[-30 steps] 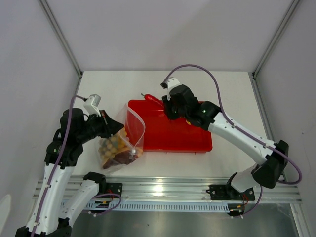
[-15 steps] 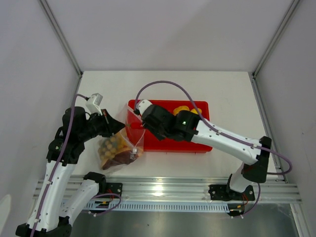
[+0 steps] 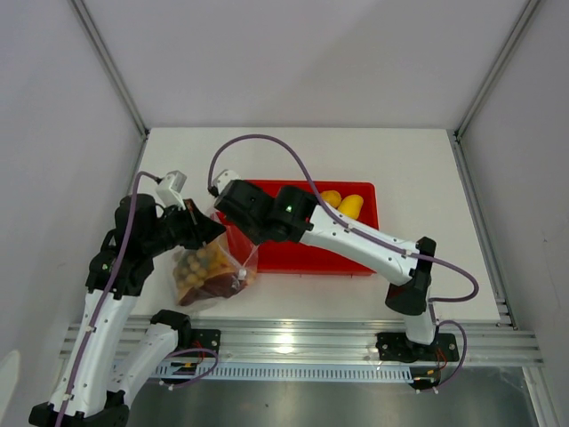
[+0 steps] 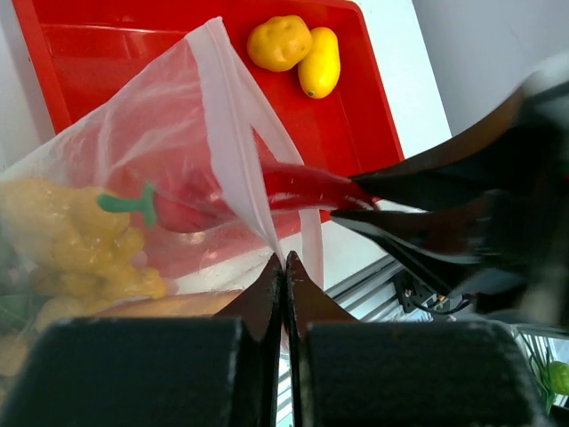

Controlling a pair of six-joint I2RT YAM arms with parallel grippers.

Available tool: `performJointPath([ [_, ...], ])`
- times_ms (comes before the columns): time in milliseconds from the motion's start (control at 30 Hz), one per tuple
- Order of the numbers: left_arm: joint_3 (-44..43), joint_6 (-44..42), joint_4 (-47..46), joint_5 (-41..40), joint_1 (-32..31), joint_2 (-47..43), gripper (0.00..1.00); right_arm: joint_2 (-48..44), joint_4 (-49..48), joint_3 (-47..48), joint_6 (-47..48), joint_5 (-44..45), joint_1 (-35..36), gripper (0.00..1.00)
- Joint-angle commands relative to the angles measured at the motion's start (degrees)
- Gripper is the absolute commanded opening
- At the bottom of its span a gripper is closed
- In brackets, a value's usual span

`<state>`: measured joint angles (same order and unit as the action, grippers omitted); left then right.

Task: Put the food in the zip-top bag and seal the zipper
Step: Place the fake vegetable in the zipper food storage bag, then pick up the fake fruit from the bin.

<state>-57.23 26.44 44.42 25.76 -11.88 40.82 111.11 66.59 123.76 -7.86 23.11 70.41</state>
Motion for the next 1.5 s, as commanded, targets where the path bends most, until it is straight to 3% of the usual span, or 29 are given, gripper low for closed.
performJointPath([
  [0, 0.3, -0.6, -1.8, 1.8, -0.2, -0.8, 0.0, 3.5, 4.3, 8.9, -2.7, -2.0, 0.3, 0.0],
  [133, 0.4, -0.3, -1.9, 1.8, -0.2, -1.2, 0.0, 6.0, 2.9, 13.3, -5.4, -8.6, -1.1, 0.02],
  [500, -0.3, 0.5, -1.4, 2.9, -0.2, -2.3, 0.01, 5.0, -13.5, 4.1, -14.9, -14.8, -4.3, 0.07],
  [600, -0.3, 0.7, -1.4, 3.3, -0.2, -2.4, 0.0, 3.7, -18.8, 1.0, -16.6, -17.0, -5.3, 0.17],
  [667, -0.7, 0.7, -1.3, 3.3, -0.2, -2.8, 0.0, 3.5, -19.9, -0.2, -16.7, -17.9, -5.5, 0.35],
  [767, -1.2, 0.5, -0.9, 3.0, -0.2, -2.9, 0.01, 3.3, -20.3, -0.2, -15.9, -18.4, -5.7, 0.46],
  [900, -1.3, 0.1, -0.5, 2.5, -0.2, -3.0, 0.01, 0.3, -20.3, -1.9, -14.9, -17.1, -5.6, 0.54],
  [1133, -1.0, -0.7, -0.4, 1.6, -0.2, -3.0, 0.0, -11.7, -18.9, -10.4, -14.3, -8.5, -7.8, 0.56],
  [1267, -1.6, -1.5, 0.2, 0.9, -0.2, -3.0, 0.0, -19.5, -18.7, -19.2, -14.6, -8.2, -14.2, 0.59],
  [1367, -2.0, -1.7, 0.5, 0.7, -0.2, -2.8, 0.0, -24.3, -19.7, -27.9, -14.8, -8.0, -21.4, 0.66],
  [1467, -3.7, -2.0, 1.4, -0.6, -0.2, -2.9, 0.01, -25.6, -18.5, -33.5, -14.6, -8.4, -27.5, 0.7],
])
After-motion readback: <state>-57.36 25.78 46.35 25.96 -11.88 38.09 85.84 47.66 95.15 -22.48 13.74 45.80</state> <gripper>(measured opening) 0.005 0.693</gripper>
